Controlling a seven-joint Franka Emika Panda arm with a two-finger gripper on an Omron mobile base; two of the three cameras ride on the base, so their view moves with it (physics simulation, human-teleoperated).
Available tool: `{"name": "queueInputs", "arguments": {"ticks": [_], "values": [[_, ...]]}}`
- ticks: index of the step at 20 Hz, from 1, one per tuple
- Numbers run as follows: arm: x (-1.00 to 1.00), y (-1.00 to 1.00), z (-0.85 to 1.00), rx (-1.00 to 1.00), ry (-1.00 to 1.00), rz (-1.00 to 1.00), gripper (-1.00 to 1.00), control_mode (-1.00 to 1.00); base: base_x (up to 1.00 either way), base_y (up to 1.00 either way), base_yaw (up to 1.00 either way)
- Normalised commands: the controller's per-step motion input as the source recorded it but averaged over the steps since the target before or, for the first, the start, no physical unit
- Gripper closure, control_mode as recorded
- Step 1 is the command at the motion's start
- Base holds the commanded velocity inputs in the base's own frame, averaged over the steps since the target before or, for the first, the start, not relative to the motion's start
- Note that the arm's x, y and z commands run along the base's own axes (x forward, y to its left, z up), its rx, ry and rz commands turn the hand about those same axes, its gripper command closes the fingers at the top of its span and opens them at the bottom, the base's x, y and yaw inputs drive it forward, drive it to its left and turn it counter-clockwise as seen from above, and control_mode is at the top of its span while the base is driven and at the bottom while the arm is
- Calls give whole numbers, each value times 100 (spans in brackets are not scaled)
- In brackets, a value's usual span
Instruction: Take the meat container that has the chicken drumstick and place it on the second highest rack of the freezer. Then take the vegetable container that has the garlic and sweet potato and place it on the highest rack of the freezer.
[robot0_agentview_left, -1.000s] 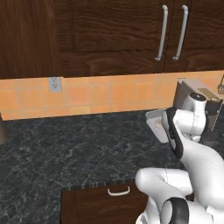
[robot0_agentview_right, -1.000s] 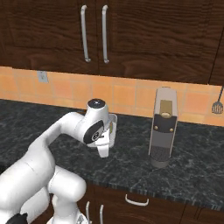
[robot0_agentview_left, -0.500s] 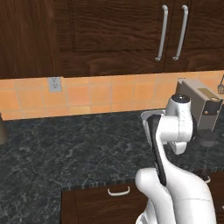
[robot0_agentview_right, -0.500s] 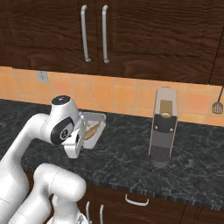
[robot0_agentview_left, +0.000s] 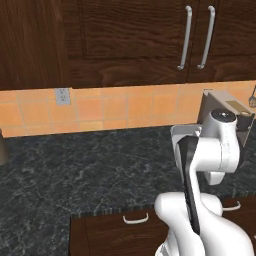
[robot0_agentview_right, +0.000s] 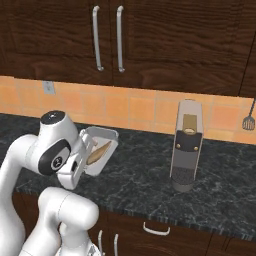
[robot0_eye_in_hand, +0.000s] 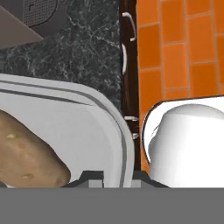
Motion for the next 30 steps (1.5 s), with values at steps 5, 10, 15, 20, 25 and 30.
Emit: {"name": "queueInputs", "arguments": {"ticks": [5, 10, 15, 20, 25, 30], "values": [[-29, 4, 9, -5, -7, 6, 100, -100, 0, 0, 0], [-1, 1, -7, -1, -7, 0, 100, -100, 0, 0, 0], [-1, 0, 0, 0, 0, 0, 100, -100, 0, 0, 0], [0, 0, 0, 0, 0, 0, 100, 100, -38, -1, -22], [0, 0, 0, 0, 0, 0, 100, 100, -48, -48, -47], [0, 0, 0, 0, 0, 0, 100, 100, -11, -81, -55]]}}
